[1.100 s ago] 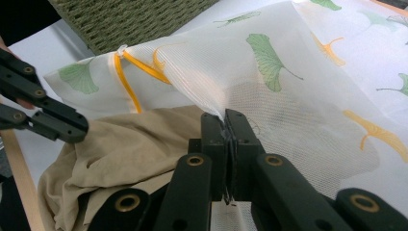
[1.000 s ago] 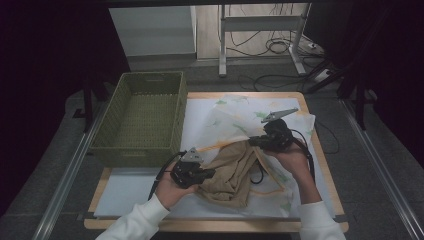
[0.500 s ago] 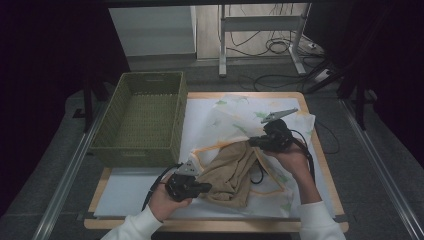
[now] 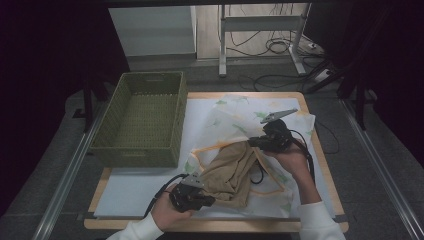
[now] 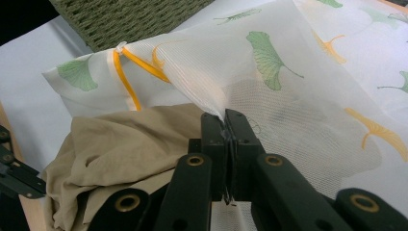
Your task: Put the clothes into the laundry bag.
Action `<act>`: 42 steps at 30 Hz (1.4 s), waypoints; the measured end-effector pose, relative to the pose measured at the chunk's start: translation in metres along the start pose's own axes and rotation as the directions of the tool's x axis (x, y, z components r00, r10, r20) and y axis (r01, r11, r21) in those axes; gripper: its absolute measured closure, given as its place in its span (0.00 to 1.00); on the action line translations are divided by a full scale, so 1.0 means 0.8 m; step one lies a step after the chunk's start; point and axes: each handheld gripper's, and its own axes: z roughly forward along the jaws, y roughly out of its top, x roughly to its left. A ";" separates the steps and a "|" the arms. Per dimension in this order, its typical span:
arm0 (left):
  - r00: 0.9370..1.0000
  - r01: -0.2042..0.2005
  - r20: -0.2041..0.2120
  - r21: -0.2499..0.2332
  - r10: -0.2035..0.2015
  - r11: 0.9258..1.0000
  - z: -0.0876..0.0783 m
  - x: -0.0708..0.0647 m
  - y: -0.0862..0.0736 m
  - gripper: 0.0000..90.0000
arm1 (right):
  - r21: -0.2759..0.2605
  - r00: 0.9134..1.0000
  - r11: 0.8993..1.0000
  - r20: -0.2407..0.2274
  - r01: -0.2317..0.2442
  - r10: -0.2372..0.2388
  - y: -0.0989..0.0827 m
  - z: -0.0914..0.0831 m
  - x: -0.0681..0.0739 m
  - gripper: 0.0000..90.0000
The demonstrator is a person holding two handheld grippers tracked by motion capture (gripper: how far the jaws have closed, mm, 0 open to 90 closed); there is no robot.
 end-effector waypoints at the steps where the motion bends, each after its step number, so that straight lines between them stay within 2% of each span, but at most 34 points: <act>1: 1.000 -0.002 -0.005 0.002 0.002 1.000 0.002 0.001 0.001 1.00 | 0.000 1.000 1.000 0.000 0.001 -0.001 0.000 0.000 0.000 0.96; 19: 1.000 0.005 -0.017 0.020 -0.004 1.000 0.036 0.009 0.022 1.00 | 0.011 1.000 1.000 -0.004 0.003 -0.003 0.000 0.003 0.001 0.96; 42: 1.000 0.019 -0.018 0.022 -0.018 1.000 0.052 0.016 0.039 1.00 | 0.013 1.000 1.000 -0.009 0.006 -0.006 0.000 0.003 0.003 0.96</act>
